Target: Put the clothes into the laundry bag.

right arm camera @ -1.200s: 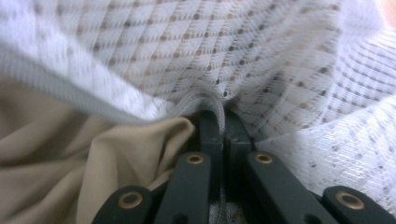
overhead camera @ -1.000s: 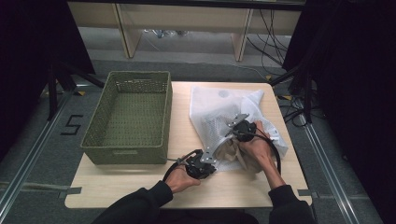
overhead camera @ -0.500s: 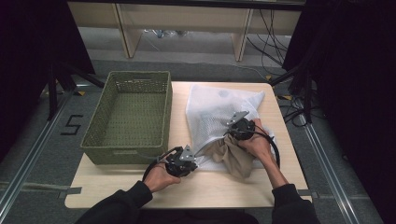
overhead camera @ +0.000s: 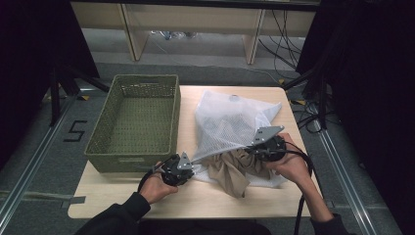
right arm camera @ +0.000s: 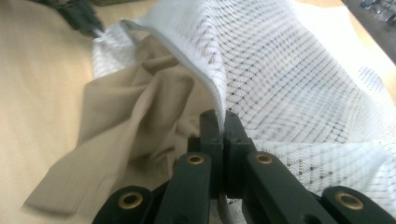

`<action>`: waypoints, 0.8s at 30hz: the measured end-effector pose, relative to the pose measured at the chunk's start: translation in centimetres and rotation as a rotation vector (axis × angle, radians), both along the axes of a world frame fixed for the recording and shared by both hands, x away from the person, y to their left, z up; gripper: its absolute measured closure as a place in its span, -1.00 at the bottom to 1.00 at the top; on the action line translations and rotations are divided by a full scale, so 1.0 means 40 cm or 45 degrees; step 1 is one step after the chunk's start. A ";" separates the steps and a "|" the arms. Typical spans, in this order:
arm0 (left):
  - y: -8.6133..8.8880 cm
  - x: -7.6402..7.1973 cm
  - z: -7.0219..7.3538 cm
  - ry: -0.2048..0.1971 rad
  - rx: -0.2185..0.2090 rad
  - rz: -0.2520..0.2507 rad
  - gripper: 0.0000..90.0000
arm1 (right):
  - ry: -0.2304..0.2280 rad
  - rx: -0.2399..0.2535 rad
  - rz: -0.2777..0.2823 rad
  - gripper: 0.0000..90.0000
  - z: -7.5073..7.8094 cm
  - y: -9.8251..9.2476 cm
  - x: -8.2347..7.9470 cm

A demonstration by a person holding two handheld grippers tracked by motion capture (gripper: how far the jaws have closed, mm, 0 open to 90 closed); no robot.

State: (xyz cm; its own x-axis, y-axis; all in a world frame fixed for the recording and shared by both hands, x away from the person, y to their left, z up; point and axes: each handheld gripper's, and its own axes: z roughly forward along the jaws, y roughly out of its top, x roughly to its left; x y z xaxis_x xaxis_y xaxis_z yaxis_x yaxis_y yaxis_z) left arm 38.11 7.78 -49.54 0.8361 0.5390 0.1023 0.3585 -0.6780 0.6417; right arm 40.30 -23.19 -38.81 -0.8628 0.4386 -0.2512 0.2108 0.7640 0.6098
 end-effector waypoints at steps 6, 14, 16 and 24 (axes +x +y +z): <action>-0.032 -0.060 0.050 -0.107 -0.047 -0.074 0.36 | -0.017 -0.004 -0.004 1.00 0.010 -0.003 -0.020; -0.218 -0.093 0.010 -0.122 -0.069 -0.164 -0.32 | -0.028 0.003 0.005 1.00 0.017 0.002 -0.025; -0.265 -0.074 -0.004 -0.143 -0.017 -0.133 -0.35 | -0.023 0.008 0.013 1.00 0.019 0.004 -0.029; -0.321 0.024 -0.001 -0.271 -0.082 0.056 0.94 | -0.031 0.038 0.028 1.00 0.032 -0.002 -0.058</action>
State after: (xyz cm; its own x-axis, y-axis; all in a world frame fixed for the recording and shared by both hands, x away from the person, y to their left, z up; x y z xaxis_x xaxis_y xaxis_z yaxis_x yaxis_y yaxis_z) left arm 39.07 -5.07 -49.57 0.7750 0.5853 0.2384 0.2386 -0.6202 0.7473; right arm 37.97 -23.28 -37.51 -0.8661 0.4273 -0.2593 0.1790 0.7495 0.6373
